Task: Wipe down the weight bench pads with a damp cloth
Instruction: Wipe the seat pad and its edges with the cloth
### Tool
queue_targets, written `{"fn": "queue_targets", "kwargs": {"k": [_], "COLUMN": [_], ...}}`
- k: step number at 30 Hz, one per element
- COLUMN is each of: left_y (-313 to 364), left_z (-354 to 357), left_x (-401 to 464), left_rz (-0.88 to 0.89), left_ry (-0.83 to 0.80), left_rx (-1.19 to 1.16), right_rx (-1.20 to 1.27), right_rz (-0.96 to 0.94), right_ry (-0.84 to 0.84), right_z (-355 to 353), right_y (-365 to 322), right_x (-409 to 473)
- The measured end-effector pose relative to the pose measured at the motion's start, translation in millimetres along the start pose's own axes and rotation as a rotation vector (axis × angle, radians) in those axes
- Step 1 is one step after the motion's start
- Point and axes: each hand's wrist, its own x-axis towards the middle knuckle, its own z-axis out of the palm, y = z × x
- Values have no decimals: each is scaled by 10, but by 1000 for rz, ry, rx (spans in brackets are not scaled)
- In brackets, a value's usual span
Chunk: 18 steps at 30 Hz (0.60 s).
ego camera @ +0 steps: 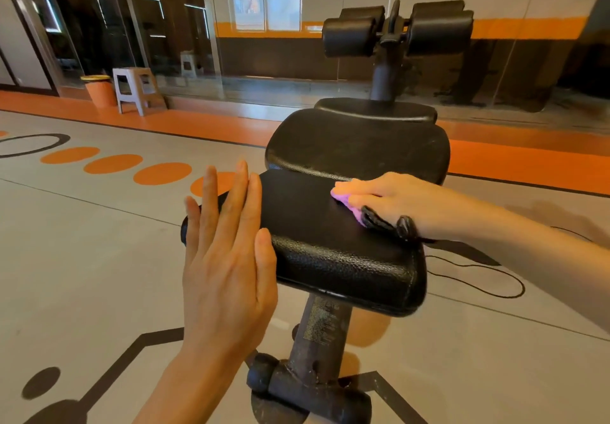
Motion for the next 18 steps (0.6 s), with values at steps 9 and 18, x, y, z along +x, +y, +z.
{"fn": "queue_targets", "kwargs": {"k": [9,18], "left_y": [266,487], "left_z": [94,23], "left_x": [-34,69], "left_rz": [46,239], "left_ry": [-53,-162], "left_rx": [-87,-91], "right_rx": [-26,-92], "right_rz": [52,62], "right_ry": [146,784], "right_z": [81,924], "right_y": [-389,-609], "right_x": [-260,-389]}}
